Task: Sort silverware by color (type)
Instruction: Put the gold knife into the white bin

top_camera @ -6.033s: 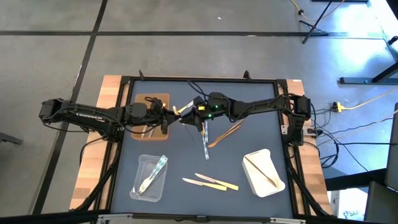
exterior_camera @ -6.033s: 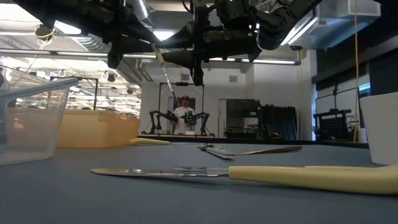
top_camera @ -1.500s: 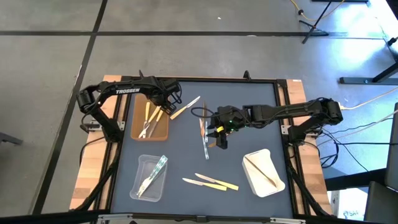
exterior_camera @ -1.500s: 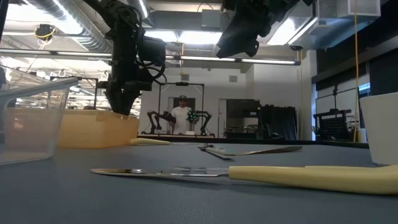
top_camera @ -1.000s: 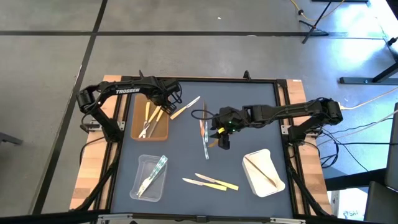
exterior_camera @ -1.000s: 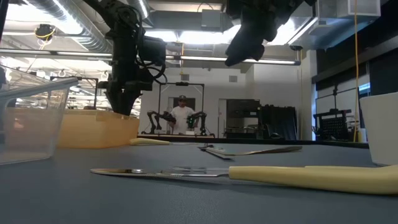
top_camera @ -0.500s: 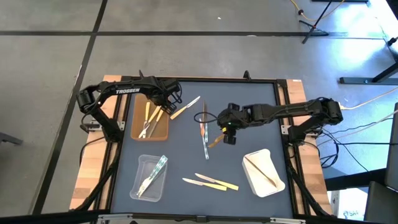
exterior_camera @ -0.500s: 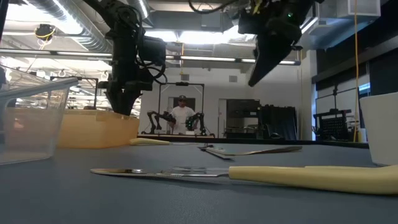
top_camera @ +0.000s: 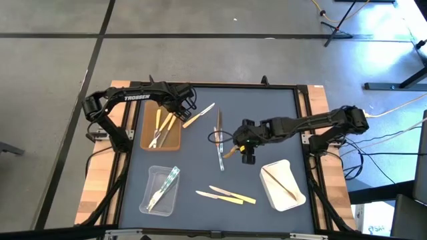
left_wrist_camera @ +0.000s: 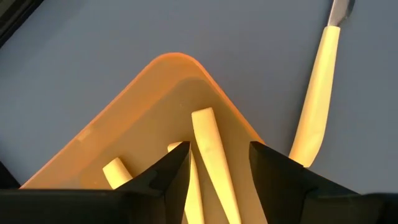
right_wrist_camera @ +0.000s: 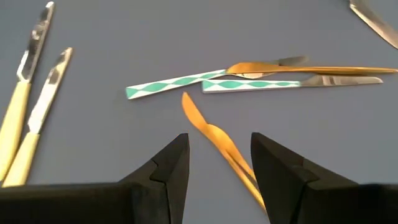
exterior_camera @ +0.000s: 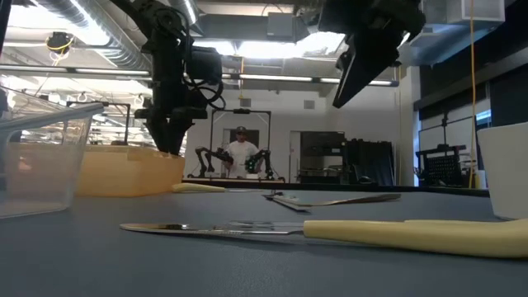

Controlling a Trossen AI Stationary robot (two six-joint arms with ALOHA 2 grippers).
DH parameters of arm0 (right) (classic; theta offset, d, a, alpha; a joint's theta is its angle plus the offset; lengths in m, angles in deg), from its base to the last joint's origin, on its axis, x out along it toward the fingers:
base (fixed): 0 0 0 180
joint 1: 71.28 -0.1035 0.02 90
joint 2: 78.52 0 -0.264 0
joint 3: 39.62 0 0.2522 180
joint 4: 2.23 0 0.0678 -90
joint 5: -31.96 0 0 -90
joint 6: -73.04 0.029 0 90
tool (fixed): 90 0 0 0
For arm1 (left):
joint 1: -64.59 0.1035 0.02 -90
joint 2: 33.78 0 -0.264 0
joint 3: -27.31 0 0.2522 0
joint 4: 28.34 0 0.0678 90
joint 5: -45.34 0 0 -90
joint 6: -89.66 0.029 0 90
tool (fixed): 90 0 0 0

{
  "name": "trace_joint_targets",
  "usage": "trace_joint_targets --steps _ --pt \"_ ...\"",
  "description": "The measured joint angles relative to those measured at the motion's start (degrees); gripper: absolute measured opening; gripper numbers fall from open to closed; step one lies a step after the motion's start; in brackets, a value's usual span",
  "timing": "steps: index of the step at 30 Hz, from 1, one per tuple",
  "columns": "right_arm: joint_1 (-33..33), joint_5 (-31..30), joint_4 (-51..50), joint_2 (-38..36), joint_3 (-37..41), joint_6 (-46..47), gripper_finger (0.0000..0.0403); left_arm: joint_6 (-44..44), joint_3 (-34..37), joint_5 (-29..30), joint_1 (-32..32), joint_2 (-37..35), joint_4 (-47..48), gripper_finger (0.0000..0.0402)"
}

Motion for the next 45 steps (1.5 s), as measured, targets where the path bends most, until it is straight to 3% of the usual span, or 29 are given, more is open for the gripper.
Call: trace_joint_targets --steps 13,20,31,45 --pt "-1.1 -1.5 4.5 0.0 4.0 3.4 0.0159 -1.4 0.0 -0.7 0.0 -0.3 0.5 0.0158" --pt "-0.9 -1.8 3.9 0.0 7.3 -0.3 0.0159 -1.8 0.0 -1.3 -0.1 -0.3 1.1 0.0158" --pt "6.4 1.9 4.5 0.0 15.0 -5.1 0.0159 -1.8 0.0 -2.4 -1.2 -0.2 1.1 0.0158" --pt "12.9 2.6 16.8 0.0 24.5 -11.6 0.0159 -1.8 0.0 -2.5 -1.7 -0.2 1.1 0.0158"
